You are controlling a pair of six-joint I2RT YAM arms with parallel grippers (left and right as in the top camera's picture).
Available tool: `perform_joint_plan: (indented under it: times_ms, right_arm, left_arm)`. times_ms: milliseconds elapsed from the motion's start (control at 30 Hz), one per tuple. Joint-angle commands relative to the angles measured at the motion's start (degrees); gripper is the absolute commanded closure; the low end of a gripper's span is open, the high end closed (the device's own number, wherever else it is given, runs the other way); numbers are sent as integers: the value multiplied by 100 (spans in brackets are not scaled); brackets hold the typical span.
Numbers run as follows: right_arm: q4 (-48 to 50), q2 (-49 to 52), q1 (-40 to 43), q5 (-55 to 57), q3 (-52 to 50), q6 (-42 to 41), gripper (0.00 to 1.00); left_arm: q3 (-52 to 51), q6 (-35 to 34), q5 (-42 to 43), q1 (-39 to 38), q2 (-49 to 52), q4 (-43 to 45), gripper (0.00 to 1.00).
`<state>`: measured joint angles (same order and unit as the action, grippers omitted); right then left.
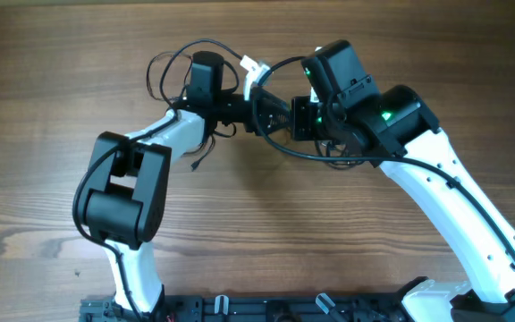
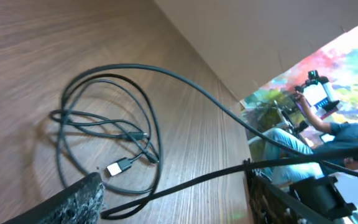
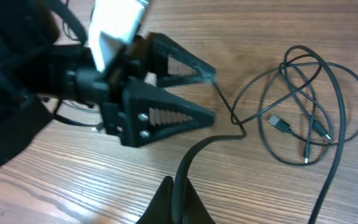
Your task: Untangle cables
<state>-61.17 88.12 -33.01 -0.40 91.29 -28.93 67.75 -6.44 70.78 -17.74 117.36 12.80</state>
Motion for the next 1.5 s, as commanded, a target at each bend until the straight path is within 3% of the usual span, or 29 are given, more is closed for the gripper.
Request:
perform_joint_plan:
  times_ms: [0, 200, 800, 967, 1000, 1067, 1100, 1300, 1467]
  right_arm:
    - [2, -146, 9, -164, -13, 85, 96]
    - [-164, -223, 9, -166, -13, 90, 96]
    - [-251, -413, 9, -527, -13, 181, 96]
    - [-256, -413, 9, -529, -13, 184, 96]
    - [-258, -413, 9, -527, -13, 184, 96]
    - [-278, -413, 9, -527, -13, 190, 96]
    - [-278, -413, 9, -527, -13, 197, 96]
    - [-302, -413, 9, -350, -13, 186, 96]
    - [-363, -413, 9, 223, -15, 28, 96]
  left_arm:
    - [52, 155, -267, -267, 103, 28, 23]
    - [52, -26, -883, -435, 400, 68, 26]
    - [59, -435, -1121, -767, 546, 780, 29]
    - [59, -476, -1346, -925, 621, 778, 34]
    - [59, -474, -1373, -940, 664, 778, 39]
    - [59, -632, -1633, -942, 758, 778, 68]
    - [59, -828, -2020, -938, 804, 763, 96]
    - [59, -1414, -3036, -457, 800, 691, 96]
    - [59, -1674, -2614, 426, 706, 511, 96]
